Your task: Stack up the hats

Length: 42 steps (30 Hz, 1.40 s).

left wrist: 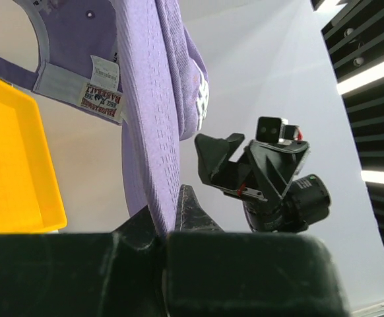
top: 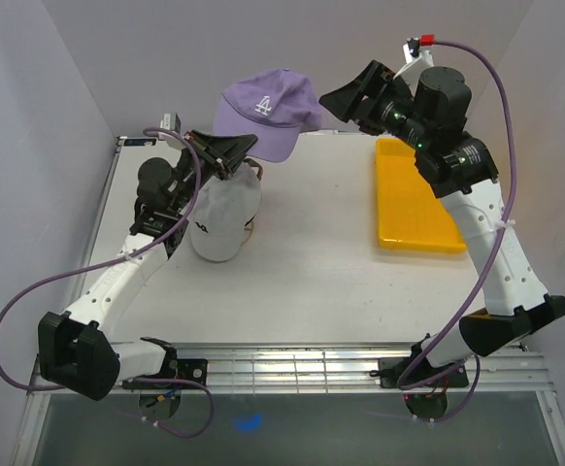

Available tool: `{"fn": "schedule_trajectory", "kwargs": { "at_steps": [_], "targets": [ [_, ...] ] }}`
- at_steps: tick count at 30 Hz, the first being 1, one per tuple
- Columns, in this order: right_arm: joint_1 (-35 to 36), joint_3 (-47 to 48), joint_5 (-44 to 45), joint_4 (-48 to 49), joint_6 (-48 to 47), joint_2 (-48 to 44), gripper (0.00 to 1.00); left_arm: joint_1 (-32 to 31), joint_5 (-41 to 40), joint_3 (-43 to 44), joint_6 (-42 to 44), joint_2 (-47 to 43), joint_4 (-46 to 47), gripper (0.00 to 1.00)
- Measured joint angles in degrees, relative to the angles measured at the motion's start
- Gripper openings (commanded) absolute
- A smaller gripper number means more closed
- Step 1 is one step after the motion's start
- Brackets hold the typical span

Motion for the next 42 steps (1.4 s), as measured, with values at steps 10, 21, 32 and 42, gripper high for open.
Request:
{"fn": "schedule_trajectory", "kwargs": {
  "at_steps": [10, 21, 32, 42],
  "targets": [
    [-17.84, 3.19, -20.09, 1.92, 5.42, 13.70, 0.75, 5.51, 7.96, -0.87, -3.34, -4.42, 4.07, 0.00],
    [-15.78, 5.55, -39.39, 14.27, 22.38, 31.04, 0.75, 7.76, 14.86, -7.06, -10.84, -4.31, 18.97, 0.00],
    [-5.86, 7.28, -44.00, 27.61, 31.80, 32.98, 0.74, 8.20, 18.56, -7.06, -13.35, -0.83, 26.69, 0.00],
    [-3.93, -0.07, -45.55, 35.12, 36.09, 32.96, 0.73, 9.57, 19.98, -6.71, -16.15, 3.58, 32.54, 0.00]
  ]
}}
